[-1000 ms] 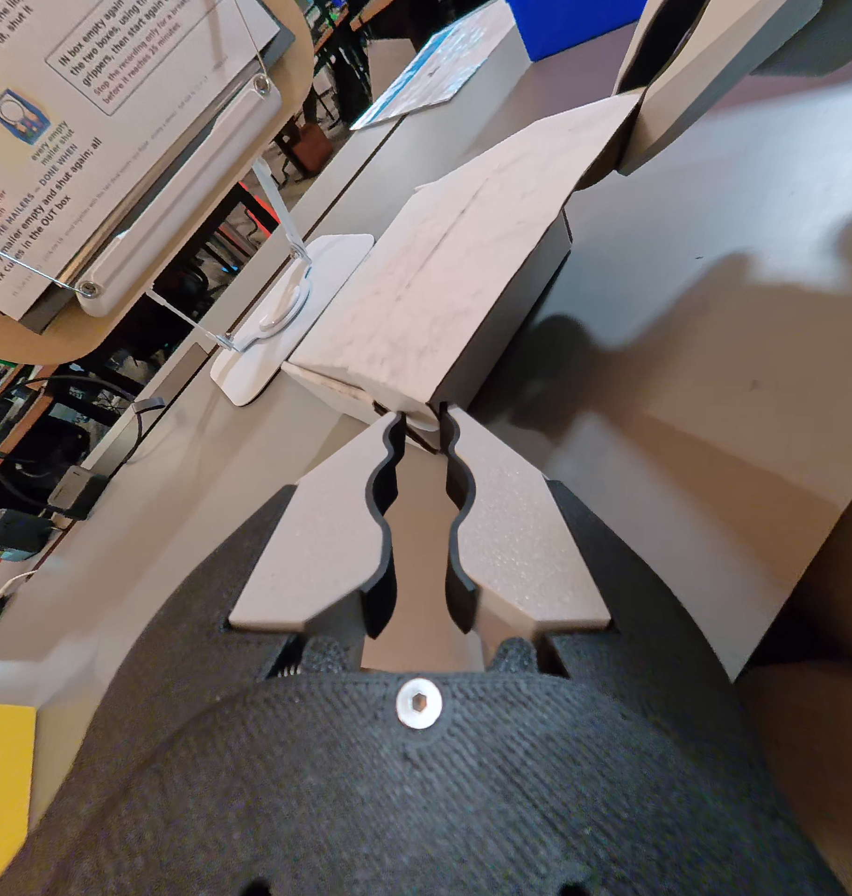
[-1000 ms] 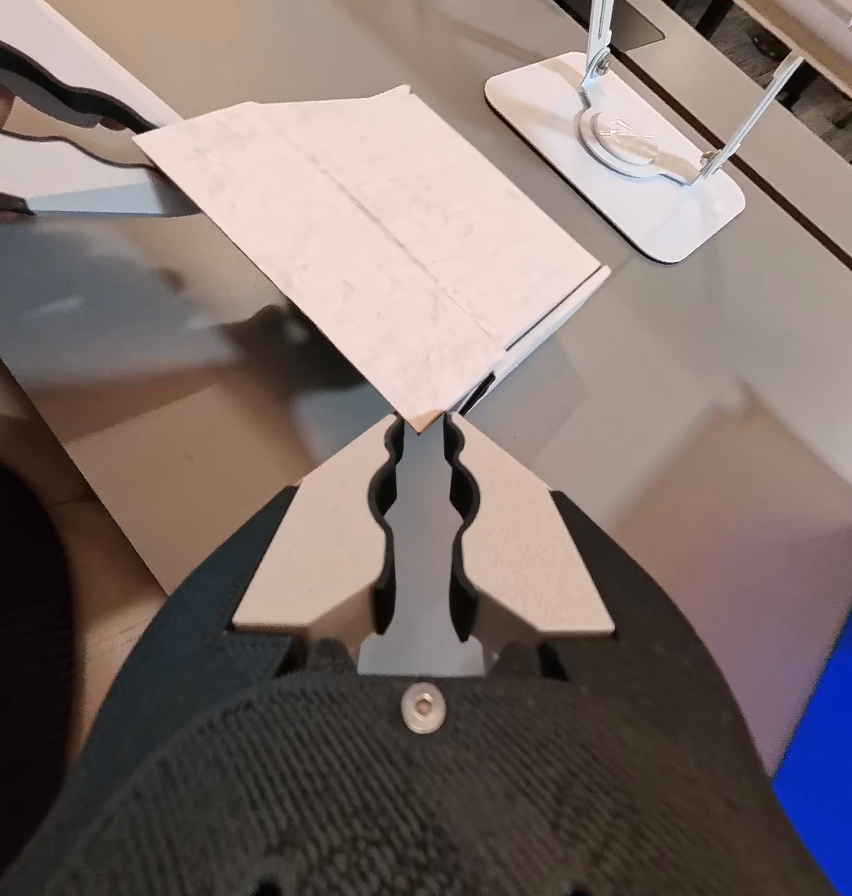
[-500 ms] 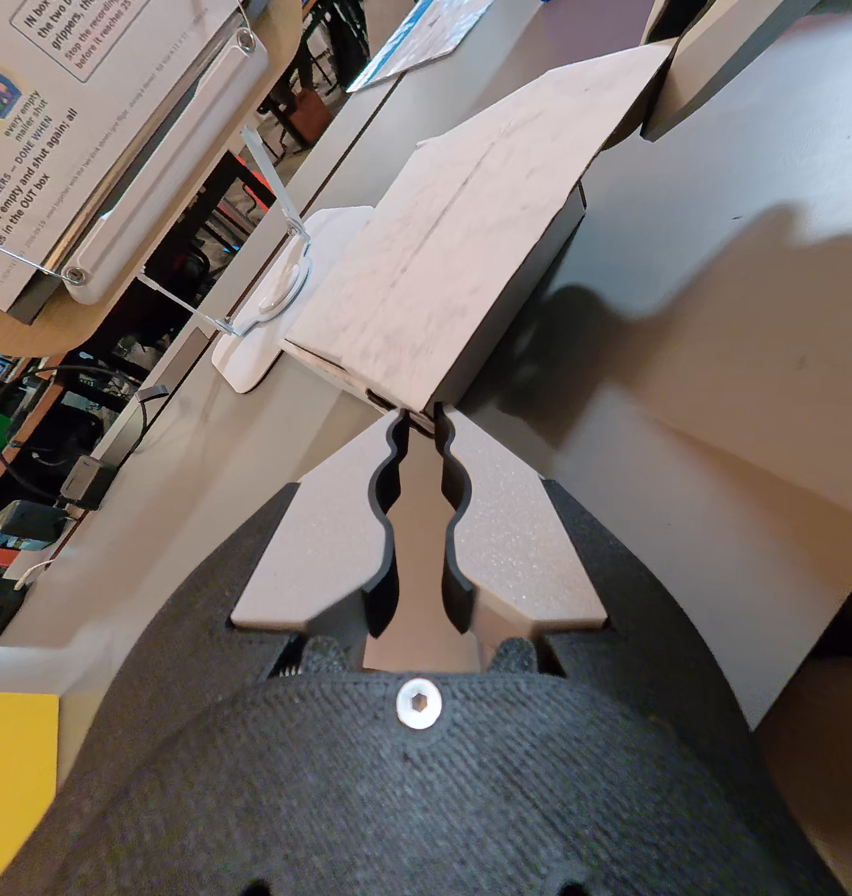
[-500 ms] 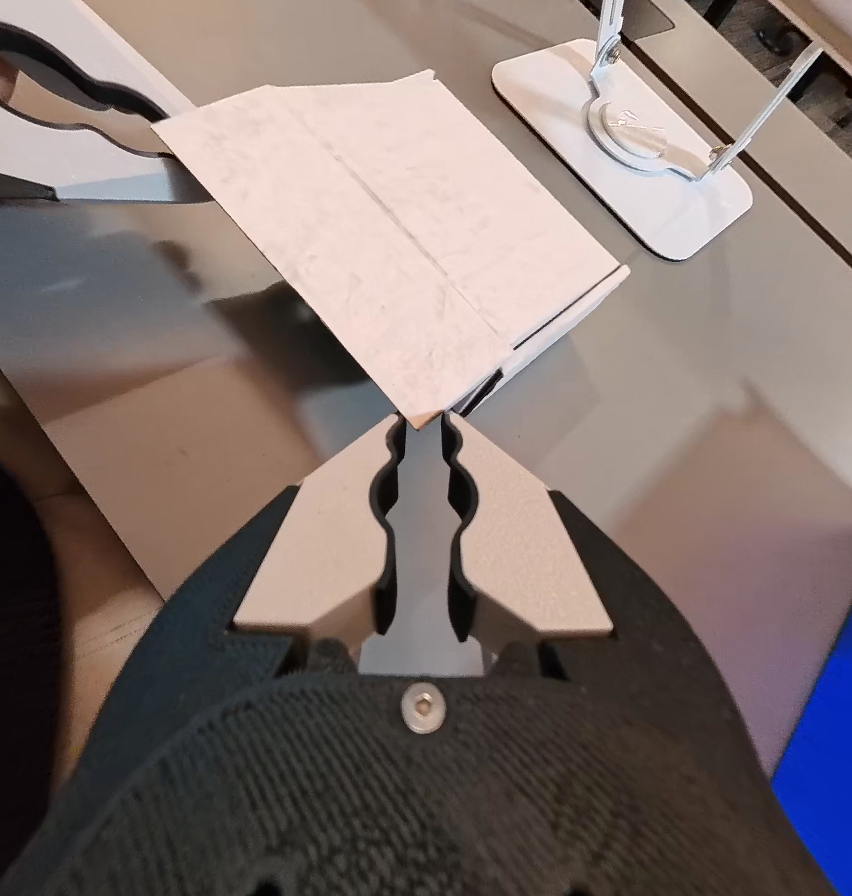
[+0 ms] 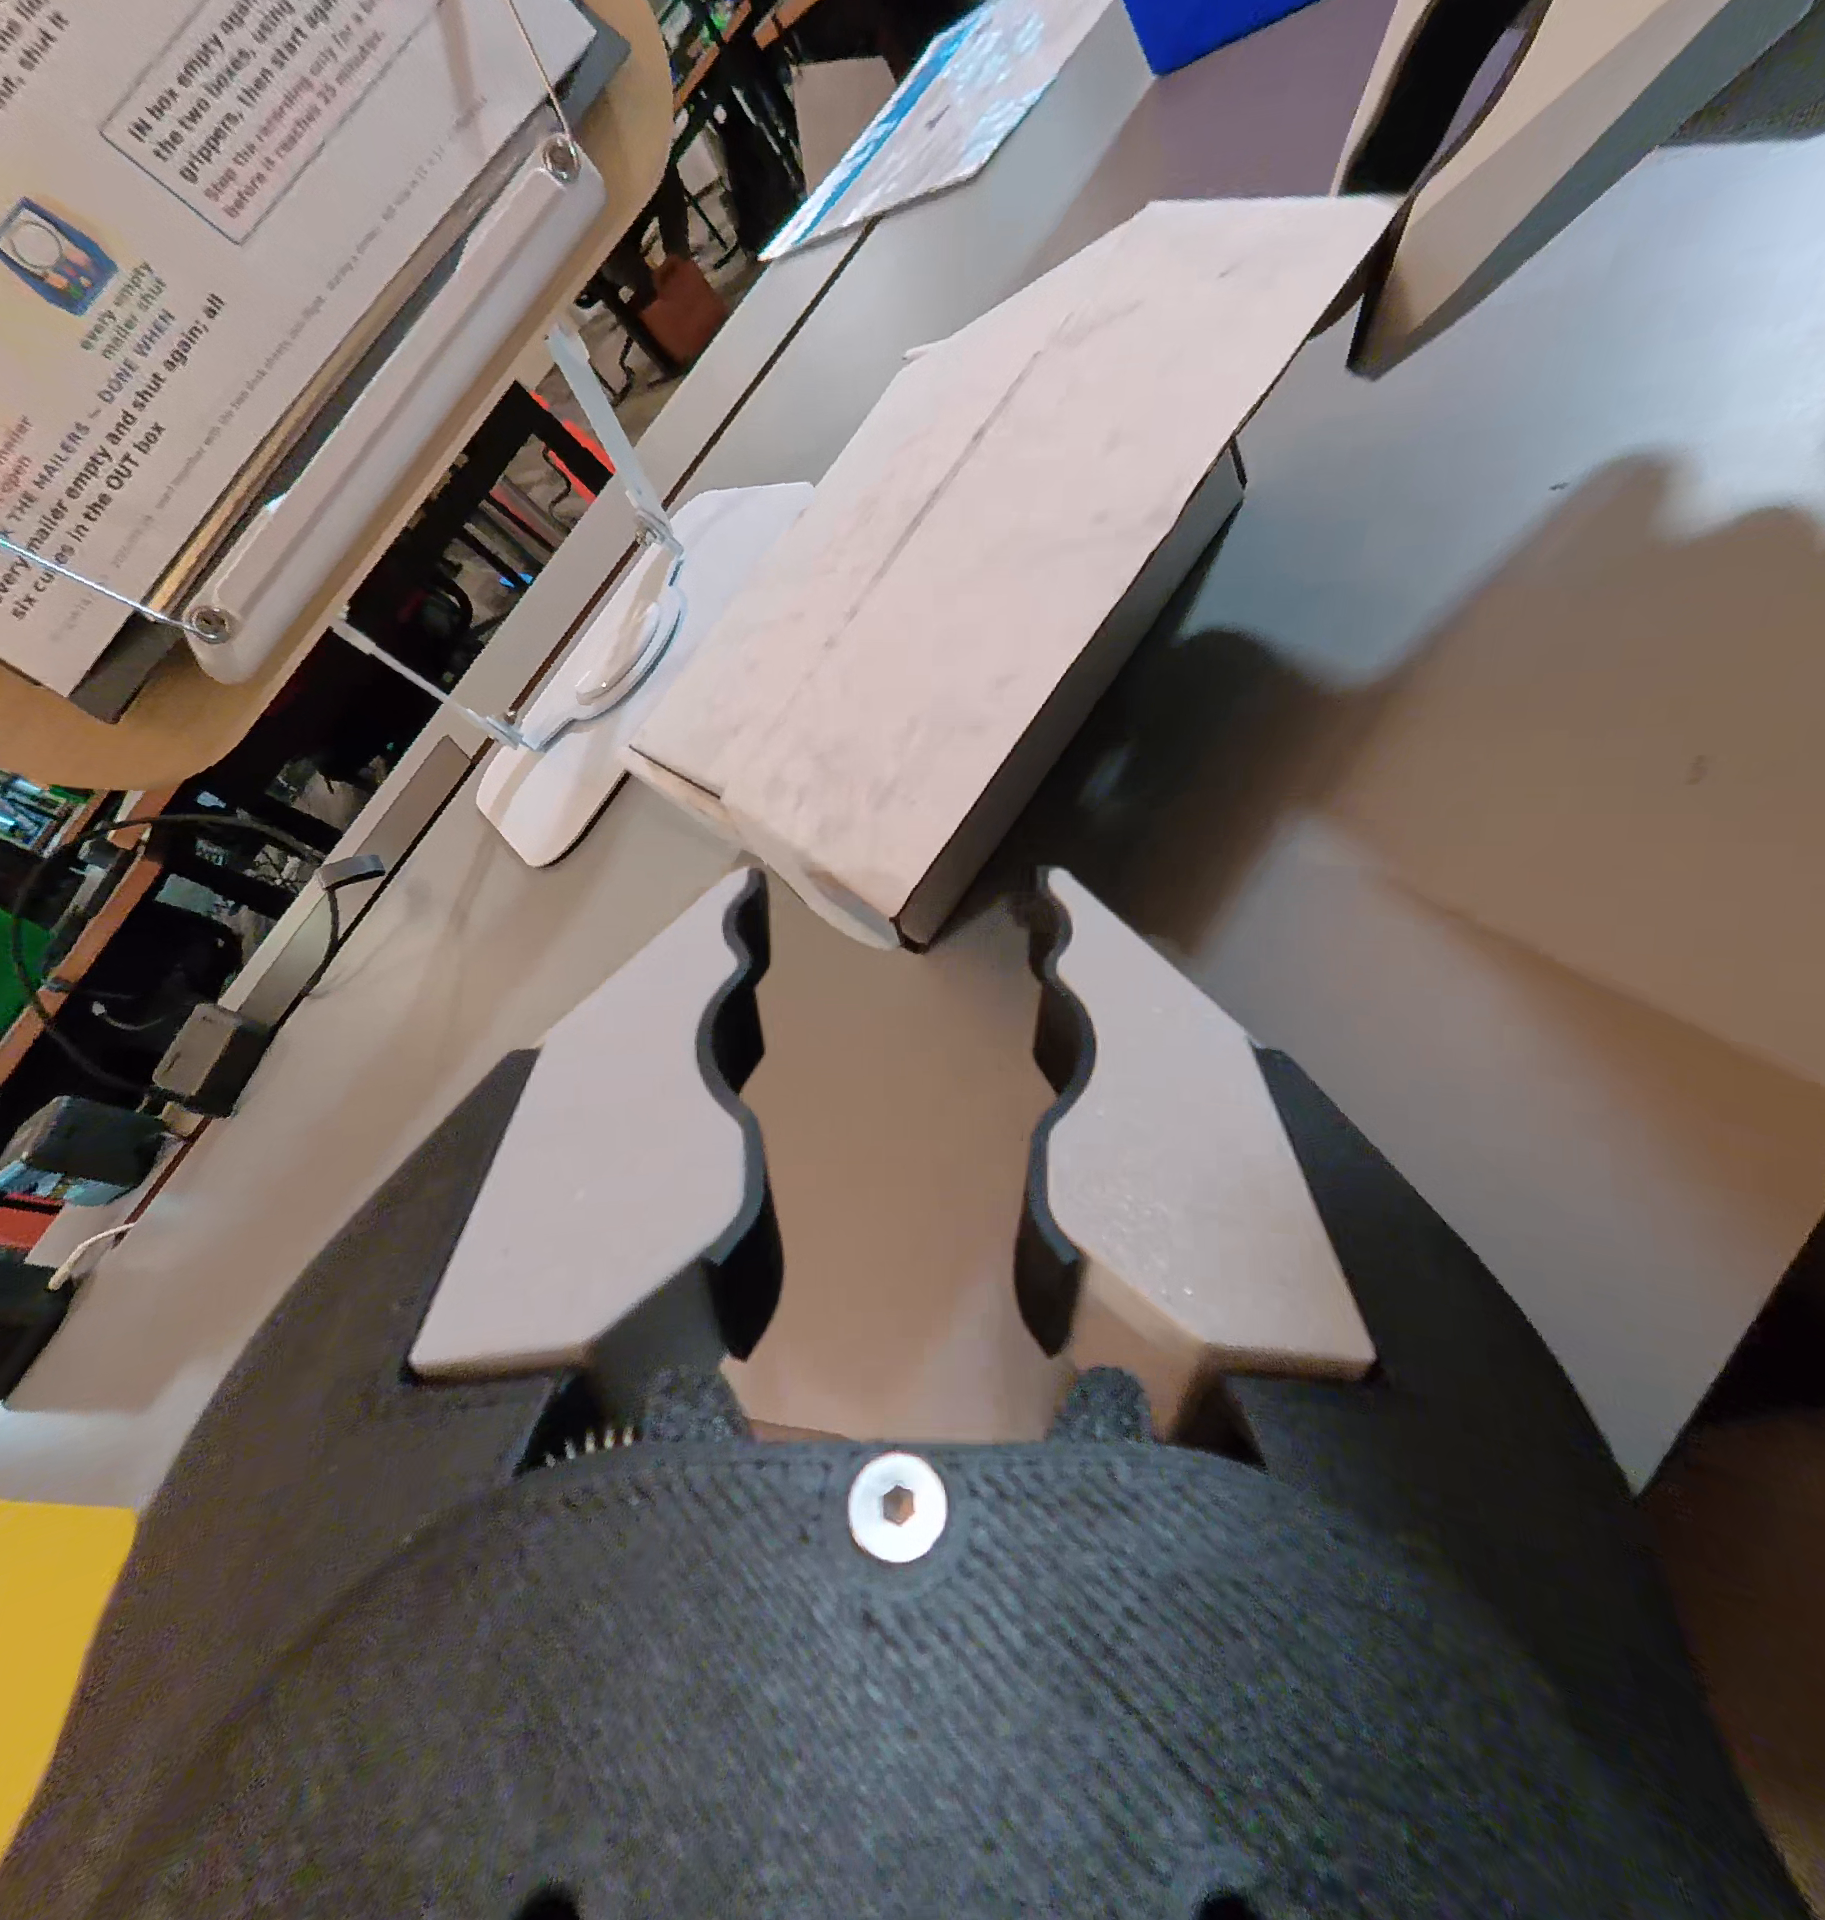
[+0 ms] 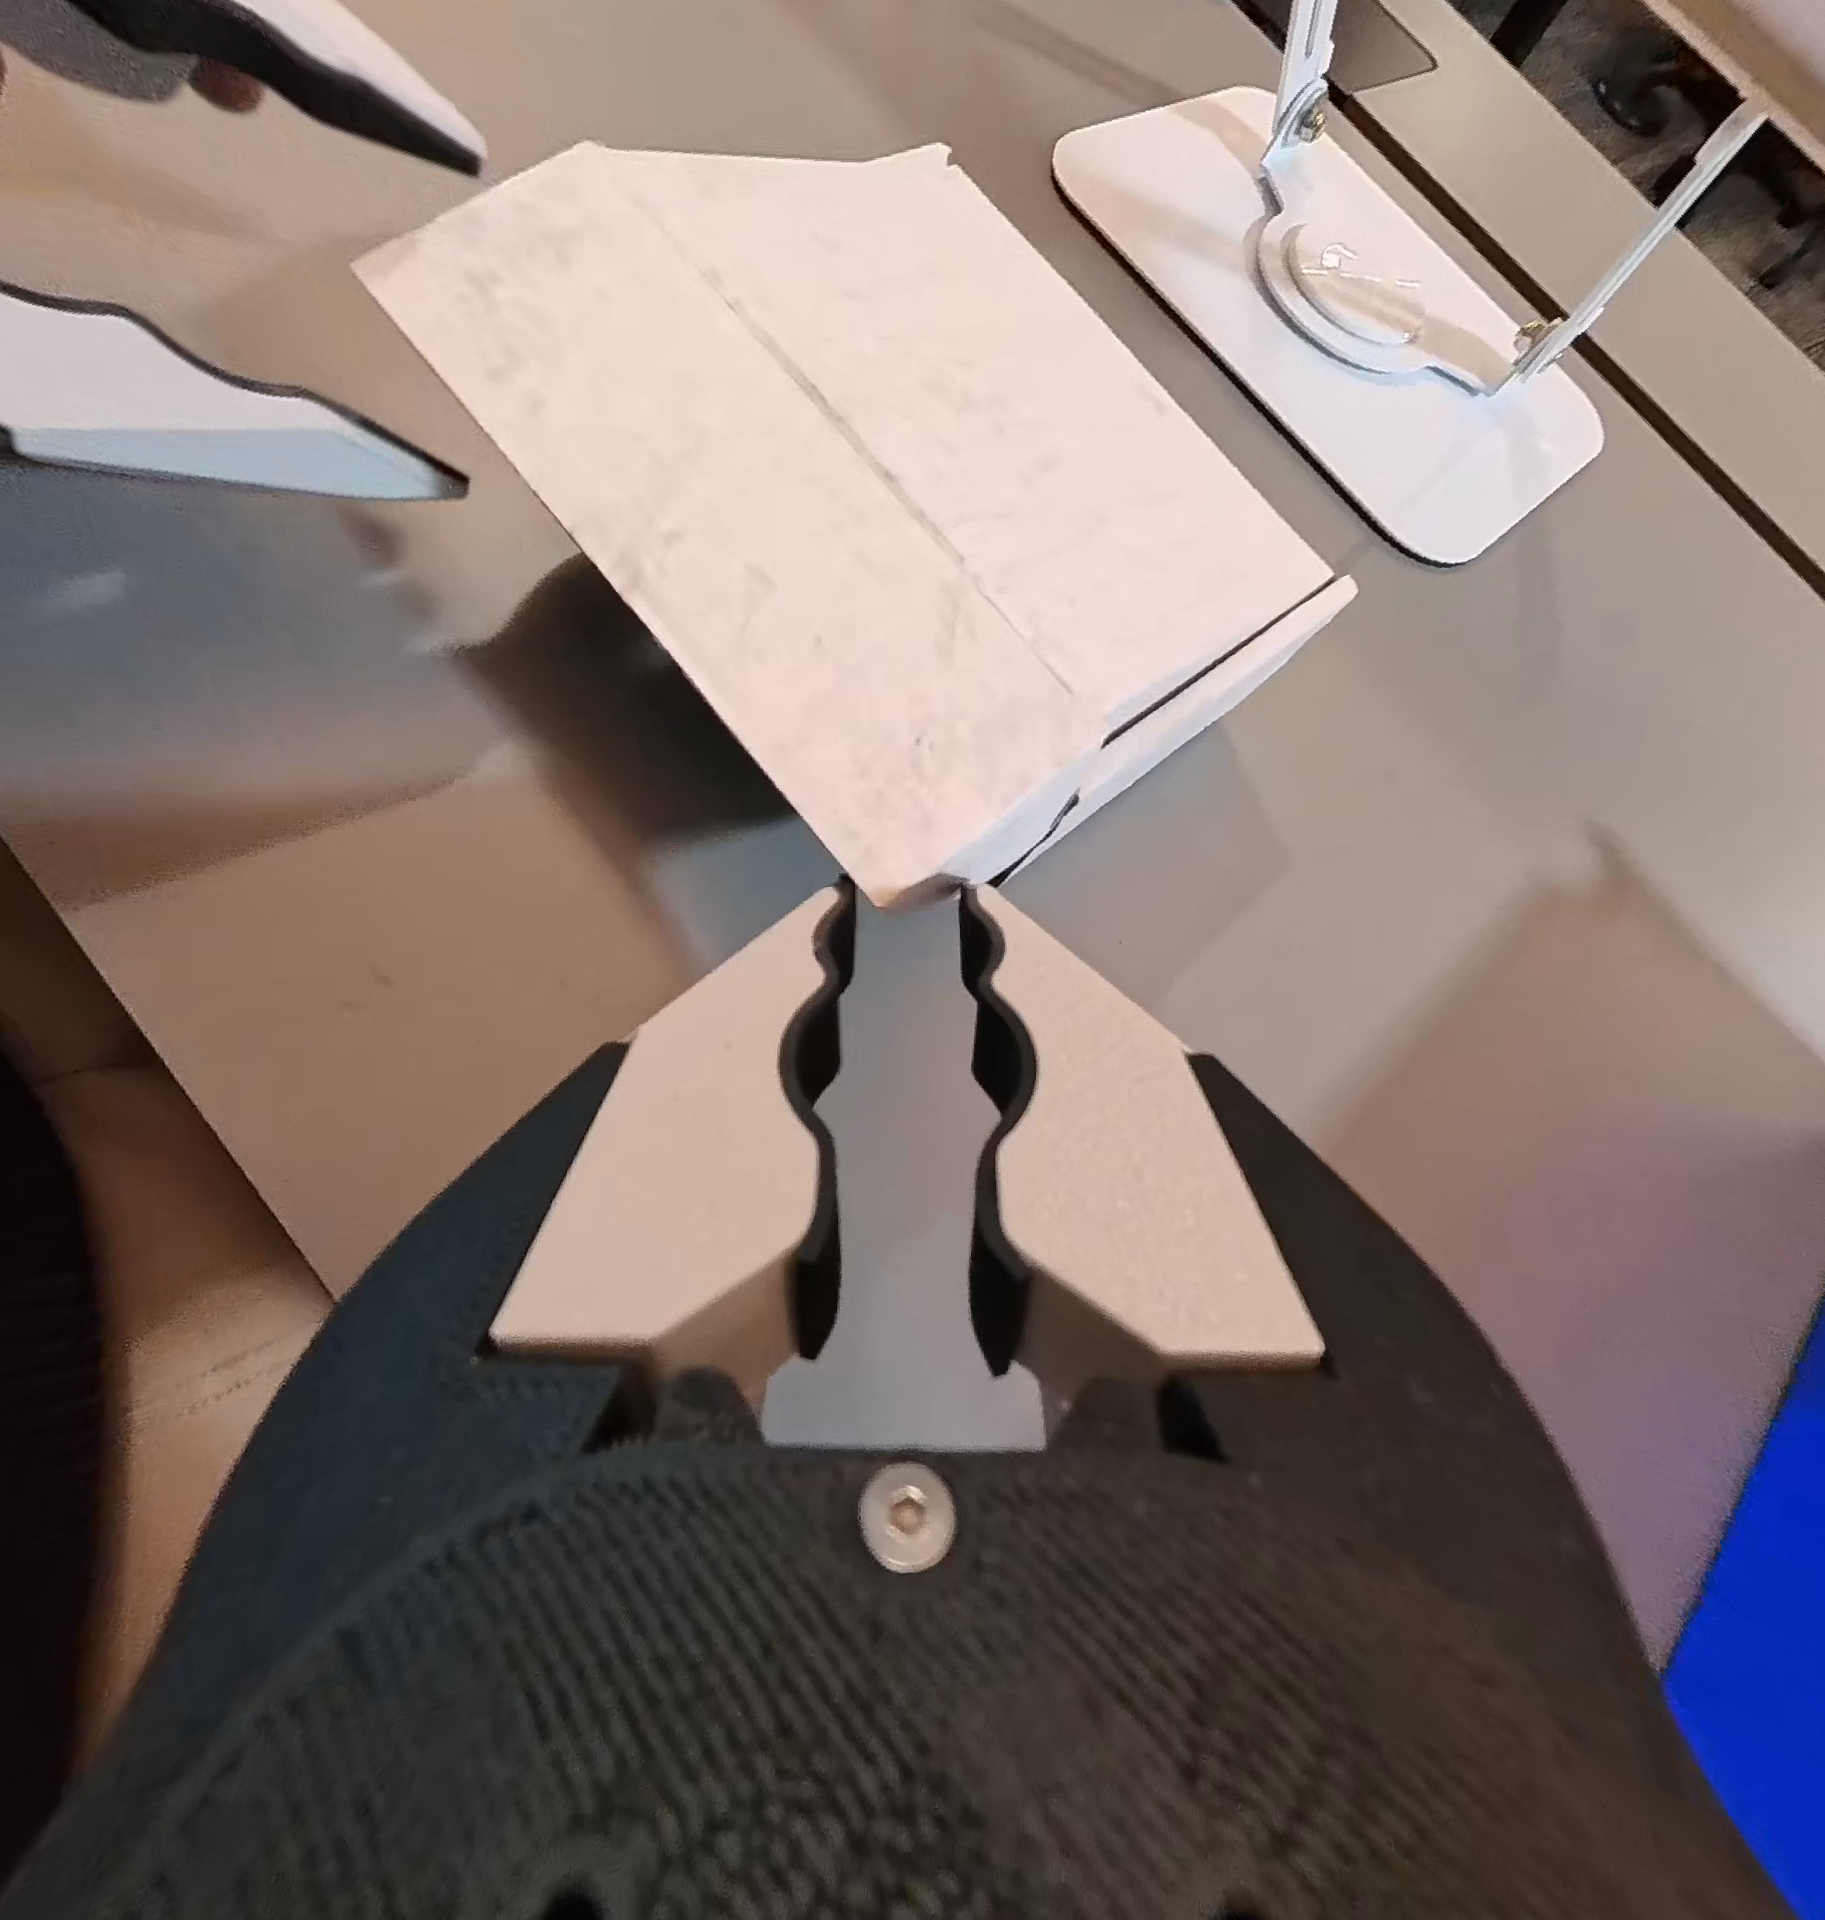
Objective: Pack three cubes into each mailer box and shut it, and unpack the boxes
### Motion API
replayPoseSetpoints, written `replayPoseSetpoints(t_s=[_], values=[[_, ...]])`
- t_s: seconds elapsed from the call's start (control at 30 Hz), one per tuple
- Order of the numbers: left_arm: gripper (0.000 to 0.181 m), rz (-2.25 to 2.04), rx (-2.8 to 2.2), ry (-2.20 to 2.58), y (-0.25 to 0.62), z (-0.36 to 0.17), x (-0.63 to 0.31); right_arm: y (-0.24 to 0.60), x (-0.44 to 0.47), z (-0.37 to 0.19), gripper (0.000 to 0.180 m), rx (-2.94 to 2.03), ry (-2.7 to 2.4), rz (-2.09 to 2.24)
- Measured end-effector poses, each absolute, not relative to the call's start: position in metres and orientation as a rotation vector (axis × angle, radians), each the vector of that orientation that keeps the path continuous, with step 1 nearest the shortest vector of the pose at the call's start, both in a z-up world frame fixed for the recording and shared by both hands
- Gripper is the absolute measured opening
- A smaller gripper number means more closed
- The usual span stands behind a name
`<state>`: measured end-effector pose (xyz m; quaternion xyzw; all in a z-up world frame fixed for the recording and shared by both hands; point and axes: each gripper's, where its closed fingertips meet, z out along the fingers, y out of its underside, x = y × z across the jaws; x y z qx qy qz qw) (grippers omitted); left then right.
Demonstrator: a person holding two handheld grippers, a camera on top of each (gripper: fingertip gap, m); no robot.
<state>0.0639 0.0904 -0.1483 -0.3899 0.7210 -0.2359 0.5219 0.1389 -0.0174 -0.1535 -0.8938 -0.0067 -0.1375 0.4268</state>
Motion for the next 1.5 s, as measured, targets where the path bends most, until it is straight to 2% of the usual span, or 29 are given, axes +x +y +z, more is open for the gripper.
replayPoseSetpoints(t_s=[0.17,0.3,1.2,1.3,1.5], values=[[0.051,-0.633,-0.955,1.682,0.086,-0.140,0.067,-0.019,0.138,-0.149,0.022,-2.194,-0.014,-0.305],[0.039,-0.645,-0.985,1.652,0.086,-0.137,0.072,-0.018,0.136,-0.147,0.020,-2.148,-0.016,-0.230],[0.033,-0.658,-1.028,1.683,0.085,-0.140,0.070,-0.014,0.139,-0.155,0.014,-2.167,-0.005,-0.197],[0.034,-0.670,-1.019,1.683,0.083,-0.138,0.069,-0.015,0.140,-0.156,0.037,-2.172,0.006,-0.190],[0.039,-0.677,-1.022,1.675,0.086,-0.135,0.067,-0.018,0.140,-0.148,0.057,-2.121,-0.007,-0.167]])
